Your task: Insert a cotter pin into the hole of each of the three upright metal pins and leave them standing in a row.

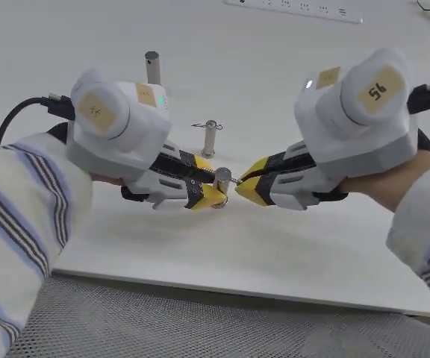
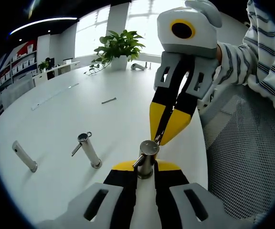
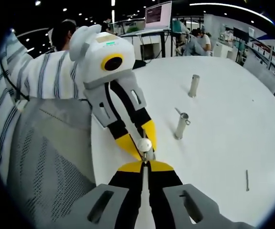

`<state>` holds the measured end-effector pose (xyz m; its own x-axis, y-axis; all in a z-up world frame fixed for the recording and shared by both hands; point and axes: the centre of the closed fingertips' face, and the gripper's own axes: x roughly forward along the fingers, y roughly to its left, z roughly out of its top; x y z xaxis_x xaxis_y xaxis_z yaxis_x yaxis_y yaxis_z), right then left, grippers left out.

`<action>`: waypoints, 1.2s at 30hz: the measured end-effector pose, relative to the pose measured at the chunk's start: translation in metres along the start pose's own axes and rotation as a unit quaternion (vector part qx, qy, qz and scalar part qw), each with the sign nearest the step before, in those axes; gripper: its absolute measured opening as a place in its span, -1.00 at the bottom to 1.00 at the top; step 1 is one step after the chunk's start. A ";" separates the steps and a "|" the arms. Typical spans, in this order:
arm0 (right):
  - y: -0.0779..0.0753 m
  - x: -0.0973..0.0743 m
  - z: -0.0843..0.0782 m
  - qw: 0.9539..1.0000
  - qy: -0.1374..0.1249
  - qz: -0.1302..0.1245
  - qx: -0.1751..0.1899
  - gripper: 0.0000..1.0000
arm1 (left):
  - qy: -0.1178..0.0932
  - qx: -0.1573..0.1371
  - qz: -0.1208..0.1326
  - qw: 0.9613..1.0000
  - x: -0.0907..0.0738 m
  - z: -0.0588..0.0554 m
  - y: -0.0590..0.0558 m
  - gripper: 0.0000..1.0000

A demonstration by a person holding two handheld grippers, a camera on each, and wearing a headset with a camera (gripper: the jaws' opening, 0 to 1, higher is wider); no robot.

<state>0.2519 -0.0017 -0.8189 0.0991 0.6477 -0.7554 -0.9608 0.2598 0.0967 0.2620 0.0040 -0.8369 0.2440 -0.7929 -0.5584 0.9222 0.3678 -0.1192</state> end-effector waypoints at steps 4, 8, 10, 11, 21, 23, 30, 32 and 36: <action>0.000 0.000 0.000 1.000 0.001 -0.002 0.008 -0.90 | 0.000 -0.002 0.001 1.000 0.000 0.000 0.000 -0.77; 0.000 0.002 0.001 1.000 0.002 -0.005 0.015 -0.91 | 0.000 -0.006 0.002 1.000 0.000 0.000 0.000 -0.77; 0.001 0.002 0.001 1.000 0.004 -0.006 0.017 -0.91 | 0.000 -0.006 0.002 1.000 0.000 0.000 0.000 -0.77; 0.000 0.002 0.001 1.000 0.004 -0.006 0.017 -0.91 | 0.000 -0.007 0.003 1.000 0.000 0.000 0.000 -0.77; -0.002 0.002 0.003 1.000 0.000 -0.009 0.009 -0.90 | -0.001 -0.006 0.008 1.000 0.000 0.000 0.002 -0.77; -0.002 0.001 0.003 1.000 -0.001 -0.009 0.006 -0.90 | -0.001 -0.006 0.009 1.000 0.001 0.001 0.003 -0.77; -0.003 0.002 0.003 1.000 -0.010 -0.004 -0.025 -0.75 | 0.001 -0.011 0.009 1.000 0.001 0.001 0.003 -0.76; -0.005 0.003 0.003 0.999 -0.010 -0.008 -0.029 -0.73 | 0.001 -0.007 0.009 1.000 0.001 0.001 0.003 -0.76; -0.006 0.003 0.003 0.999 -0.012 -0.011 -0.029 -0.70 | 0.002 0.001 0.007 1.000 0.002 0.000 0.004 -0.75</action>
<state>0.2588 0.0006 -0.8194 0.1261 0.6589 -0.7416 -0.9714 0.2336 0.0424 0.2660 0.0042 -0.8385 0.2565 -0.7858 -0.5627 0.9192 0.3784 -0.1094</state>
